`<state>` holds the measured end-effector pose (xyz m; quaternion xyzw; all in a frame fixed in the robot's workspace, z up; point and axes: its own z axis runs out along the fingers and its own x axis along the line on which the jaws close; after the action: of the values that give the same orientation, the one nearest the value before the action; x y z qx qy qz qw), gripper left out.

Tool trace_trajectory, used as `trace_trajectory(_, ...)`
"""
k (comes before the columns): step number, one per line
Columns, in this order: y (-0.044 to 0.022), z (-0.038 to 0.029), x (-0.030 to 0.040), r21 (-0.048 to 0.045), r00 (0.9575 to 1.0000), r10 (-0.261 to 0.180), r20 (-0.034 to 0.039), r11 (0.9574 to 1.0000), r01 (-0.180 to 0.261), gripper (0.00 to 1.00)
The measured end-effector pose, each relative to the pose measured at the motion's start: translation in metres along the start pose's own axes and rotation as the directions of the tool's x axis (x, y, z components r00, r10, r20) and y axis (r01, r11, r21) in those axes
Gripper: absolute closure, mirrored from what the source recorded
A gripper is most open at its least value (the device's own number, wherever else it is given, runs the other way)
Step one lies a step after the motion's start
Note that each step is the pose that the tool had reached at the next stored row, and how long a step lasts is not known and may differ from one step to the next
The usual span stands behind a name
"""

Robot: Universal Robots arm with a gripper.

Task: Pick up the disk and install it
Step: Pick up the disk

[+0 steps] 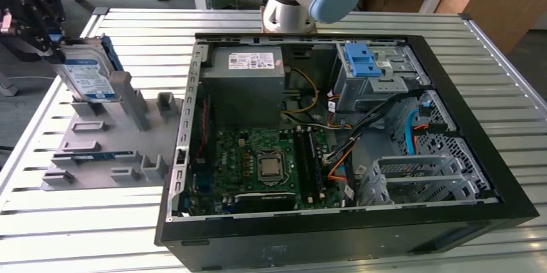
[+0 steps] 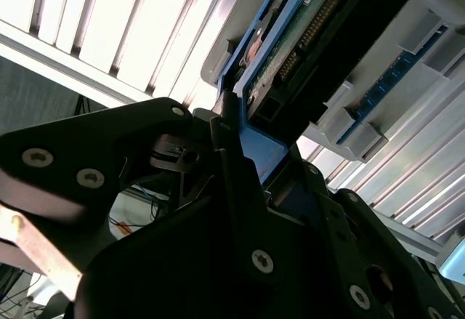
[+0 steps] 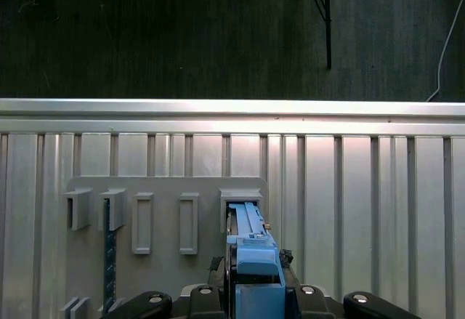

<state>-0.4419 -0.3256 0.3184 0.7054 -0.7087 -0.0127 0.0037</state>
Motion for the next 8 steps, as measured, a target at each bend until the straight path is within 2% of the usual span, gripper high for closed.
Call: trace_trajectory(8,0.0001,-0.0031,0.0,0.0,1.0,0.0,0.0,1.0,0.0,0.64)
